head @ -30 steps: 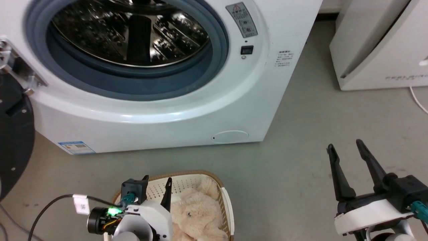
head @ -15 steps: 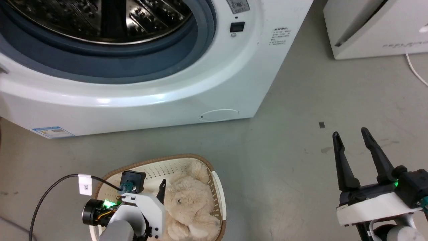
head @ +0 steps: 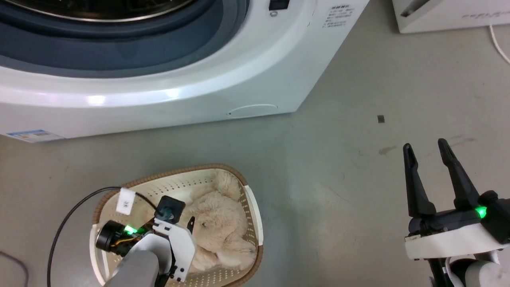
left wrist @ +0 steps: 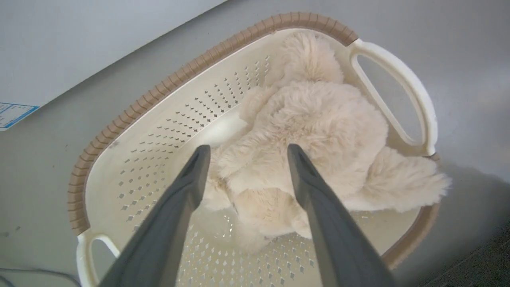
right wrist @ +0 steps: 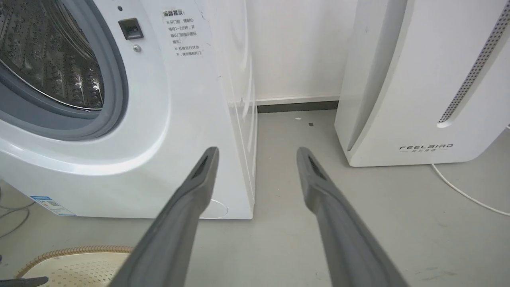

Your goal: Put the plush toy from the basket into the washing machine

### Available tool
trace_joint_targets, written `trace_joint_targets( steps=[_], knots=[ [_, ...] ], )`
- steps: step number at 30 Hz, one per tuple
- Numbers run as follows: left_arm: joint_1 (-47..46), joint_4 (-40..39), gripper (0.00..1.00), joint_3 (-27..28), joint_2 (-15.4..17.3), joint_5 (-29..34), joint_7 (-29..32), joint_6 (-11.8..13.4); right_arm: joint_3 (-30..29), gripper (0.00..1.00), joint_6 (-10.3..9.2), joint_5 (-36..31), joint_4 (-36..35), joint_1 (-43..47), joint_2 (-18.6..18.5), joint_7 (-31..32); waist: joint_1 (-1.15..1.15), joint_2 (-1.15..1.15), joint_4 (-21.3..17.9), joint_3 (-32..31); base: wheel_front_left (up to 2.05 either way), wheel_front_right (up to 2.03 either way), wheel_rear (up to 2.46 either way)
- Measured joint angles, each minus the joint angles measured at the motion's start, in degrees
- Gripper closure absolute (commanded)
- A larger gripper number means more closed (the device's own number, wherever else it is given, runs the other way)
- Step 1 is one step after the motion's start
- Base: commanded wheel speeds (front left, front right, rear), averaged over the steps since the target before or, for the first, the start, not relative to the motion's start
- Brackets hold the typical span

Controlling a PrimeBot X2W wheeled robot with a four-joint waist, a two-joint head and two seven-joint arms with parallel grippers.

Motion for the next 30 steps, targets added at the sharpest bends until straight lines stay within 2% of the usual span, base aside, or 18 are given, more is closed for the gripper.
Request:
trace_joint_targets(
  steps=[5,15,25,30],
  knots=[
    [-2.58,3.11,0.00,-2.83,1.00,0.92,0.78,-0.37,-0.33,0.00,0.00,1.26,-0.31,-0.51,0.00,-0.54,0.00,0.00,-0.39,2.51,0.00,0.00,0.00],
    [-8.34,8.98,0.00,-8.28,1.90,1.44,2.15,-2.78,-0.66,0.00,0.00,1.92,-1.69,-2.02,0.00,-1.65,0.00,0.00,-1.12,7.61,0.00,0.00,0.00],
    [-16.02,14.75,0.00,-14.05,2.87,2.96,1.68,-2.54,-1.07,0.00,0.00,2.83,-3.00,-3.12,0.00,-3.04,0.00,0.00,-1.67,13.39,0.00,0.00,0.00],
    [-18.62,17.71,0.00,-15.91,2.75,2.50,0.68,-3.35,-1.10,0.00,0.00,3.36,-3.22,-3.46,0.00,-3.55,0.00,0.00,-2.09,15.99,0.00,0.00,0.00]
  ],
)
